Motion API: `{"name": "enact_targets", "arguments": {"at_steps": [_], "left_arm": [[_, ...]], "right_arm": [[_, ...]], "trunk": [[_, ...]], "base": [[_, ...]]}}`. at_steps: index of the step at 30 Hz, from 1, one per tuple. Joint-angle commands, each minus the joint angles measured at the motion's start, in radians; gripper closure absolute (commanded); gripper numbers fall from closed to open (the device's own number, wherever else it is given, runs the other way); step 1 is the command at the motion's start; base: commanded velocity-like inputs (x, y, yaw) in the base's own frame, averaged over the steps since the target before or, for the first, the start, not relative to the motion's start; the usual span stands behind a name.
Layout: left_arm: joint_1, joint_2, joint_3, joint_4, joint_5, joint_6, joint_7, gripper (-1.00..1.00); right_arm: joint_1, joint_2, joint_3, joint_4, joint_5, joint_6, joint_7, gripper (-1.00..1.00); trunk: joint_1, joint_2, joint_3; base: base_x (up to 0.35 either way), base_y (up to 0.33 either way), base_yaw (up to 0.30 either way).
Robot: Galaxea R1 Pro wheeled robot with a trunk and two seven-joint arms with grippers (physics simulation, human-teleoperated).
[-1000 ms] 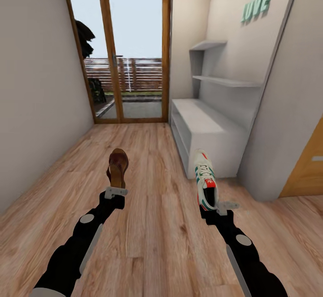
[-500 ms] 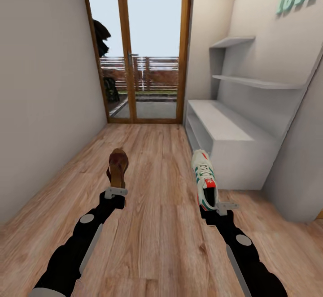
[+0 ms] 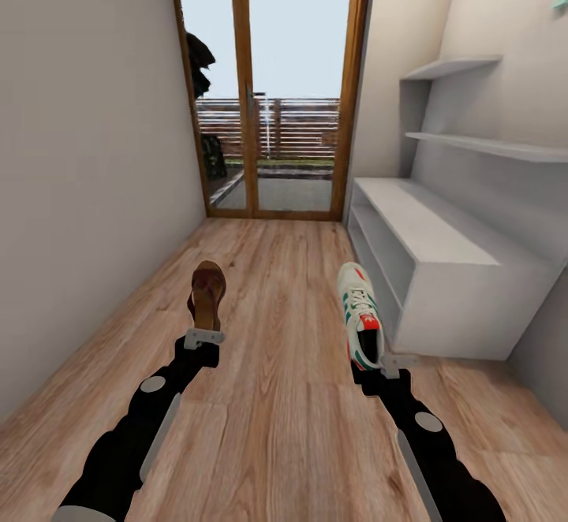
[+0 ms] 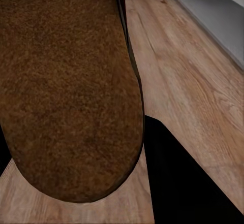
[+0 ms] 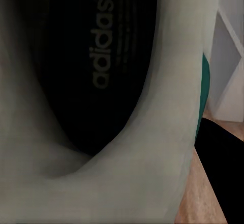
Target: Pick up the two gym shoes and the two sandals from the corridor floor and place them onto the hallstand (shoe rack) in the corridor, making sure they are on the rack and not on the floor. Arrange them so the two gym shoes are next to each other and the two sandals are next to each other.
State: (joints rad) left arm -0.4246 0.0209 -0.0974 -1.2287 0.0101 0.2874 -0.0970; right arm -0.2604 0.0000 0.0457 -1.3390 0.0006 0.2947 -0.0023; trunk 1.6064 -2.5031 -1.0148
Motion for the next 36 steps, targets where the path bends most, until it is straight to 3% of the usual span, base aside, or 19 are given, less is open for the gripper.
{"name": "enact_targets", "arguments": {"at_steps": [1,28,36], "left_arm": [[0.0,0.001,-0.001,-0.002,-0.002,0.006,-0.003,1.0],[-0.001,0.001,-0.001,-0.001,-0.002,0.006,-0.003,1.0],[0.0,0.002,-0.001,-0.002,-0.002,0.006,-0.003,1.0]], "right_arm": [[0.0,0.0,0.0,-0.002,0.001,0.006,-0.001,1.0],[0.0,0.0,0.001,-0.002,-0.001,0.006,-0.001,1.0],[0.0,0.0,0.002,-0.002,-0.001,0.006,-0.001,1.0]], "trunk": [[0.0,0.0,-0.001],[0.0,0.0,-0.001],[0.0,0.0,-0.001]], "base": [[0.309,0.127,0.005],[0.308,0.122,0.0],[0.292,0.18,-0.19]]}}
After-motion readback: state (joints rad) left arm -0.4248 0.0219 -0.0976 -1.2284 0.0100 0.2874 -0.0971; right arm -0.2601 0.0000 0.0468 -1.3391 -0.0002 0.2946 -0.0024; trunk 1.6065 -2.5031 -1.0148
